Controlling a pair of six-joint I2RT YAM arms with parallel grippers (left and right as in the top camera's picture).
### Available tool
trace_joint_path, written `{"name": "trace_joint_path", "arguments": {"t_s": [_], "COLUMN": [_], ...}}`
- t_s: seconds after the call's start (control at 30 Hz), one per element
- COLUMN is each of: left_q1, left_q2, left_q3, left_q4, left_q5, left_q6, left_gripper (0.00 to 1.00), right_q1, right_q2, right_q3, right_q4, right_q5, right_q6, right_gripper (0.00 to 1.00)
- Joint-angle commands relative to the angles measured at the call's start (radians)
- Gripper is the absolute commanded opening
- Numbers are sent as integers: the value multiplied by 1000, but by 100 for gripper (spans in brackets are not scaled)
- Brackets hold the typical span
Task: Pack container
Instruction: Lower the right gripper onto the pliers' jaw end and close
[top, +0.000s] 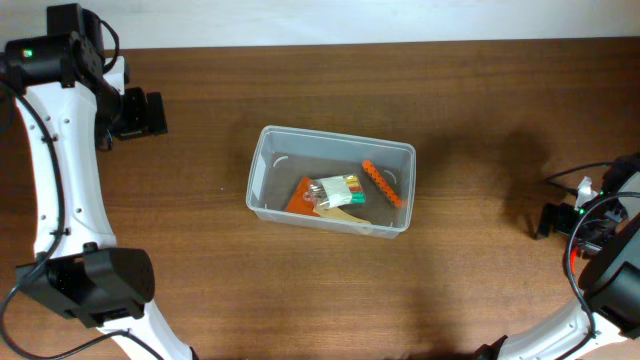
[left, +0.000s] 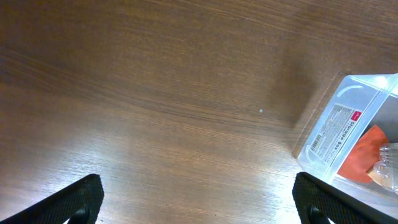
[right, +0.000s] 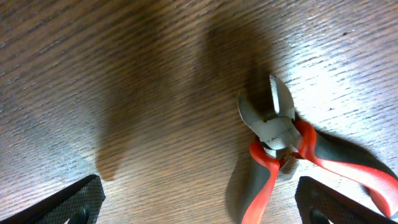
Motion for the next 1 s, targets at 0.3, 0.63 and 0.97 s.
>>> {"name": "trace_joint_path", "arguments": {"t_s": [0.3,0.63,0.97], "left_q1": [6,6,6], "left_q2": [-4,-4,-4], "left_q3": [10,10,10], "left_q4": [0,0,-1], "left_q5": [-7,-7,-7], "left_q6": [12,12,12], "left_gripper": [99,99,99], "right_q1": [2,2,2], "right_q2": [13,13,13], "right_q3": [-51,-63,-63], "right_q4": [11,14,15], "right_q5": [-2,-3,-3], "right_q6": [56,56,56], "right_gripper": [99,99,99]}}
